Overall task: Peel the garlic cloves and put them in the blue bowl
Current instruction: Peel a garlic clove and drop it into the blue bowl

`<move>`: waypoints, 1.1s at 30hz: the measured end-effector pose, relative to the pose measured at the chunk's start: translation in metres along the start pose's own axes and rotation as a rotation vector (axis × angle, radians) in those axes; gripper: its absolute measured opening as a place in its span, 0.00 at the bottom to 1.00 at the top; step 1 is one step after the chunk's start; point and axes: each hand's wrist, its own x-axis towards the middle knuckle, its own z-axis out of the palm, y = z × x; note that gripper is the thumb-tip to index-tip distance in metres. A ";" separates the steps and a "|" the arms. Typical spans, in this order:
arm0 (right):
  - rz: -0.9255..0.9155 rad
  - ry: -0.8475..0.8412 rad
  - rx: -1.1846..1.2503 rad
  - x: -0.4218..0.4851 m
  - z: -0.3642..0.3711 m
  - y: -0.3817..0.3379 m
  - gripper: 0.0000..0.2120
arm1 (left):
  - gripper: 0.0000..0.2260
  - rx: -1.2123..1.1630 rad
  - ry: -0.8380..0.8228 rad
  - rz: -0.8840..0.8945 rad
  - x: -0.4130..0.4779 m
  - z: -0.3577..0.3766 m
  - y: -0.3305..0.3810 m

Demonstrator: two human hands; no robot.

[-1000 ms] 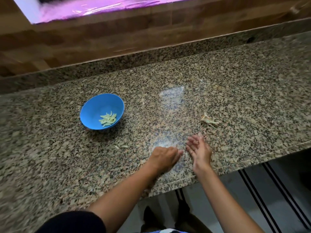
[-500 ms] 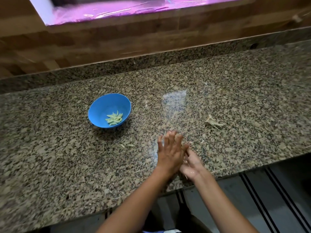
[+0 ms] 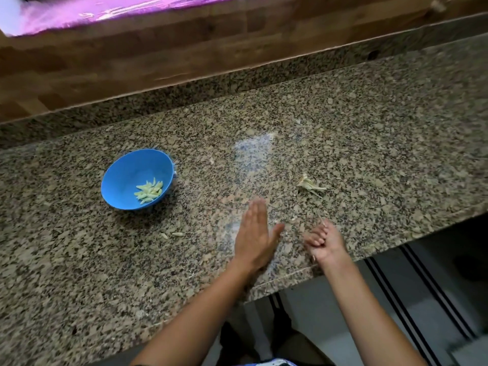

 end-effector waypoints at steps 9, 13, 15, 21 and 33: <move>-0.001 -0.024 -0.048 0.014 -0.005 -0.030 0.21 | 0.21 0.112 -0.237 0.692 0.033 0.000 0.015; 0.091 -0.109 -0.229 0.016 0.026 -0.007 0.21 | 0.18 0.127 -0.143 0.652 -0.019 -0.021 -0.043; 0.158 -0.159 -0.286 0.014 0.044 0.013 0.21 | 0.19 0.171 -0.072 0.556 -0.054 -0.032 -0.072; 0.307 -0.260 -0.488 -0.009 0.066 0.081 0.21 | 0.08 0.285 0.191 0.242 -0.115 -0.029 -0.086; 0.575 -0.730 -0.959 -0.155 0.033 0.287 0.20 | 0.09 -2.038 1.244 -0.899 -0.331 -0.085 -0.090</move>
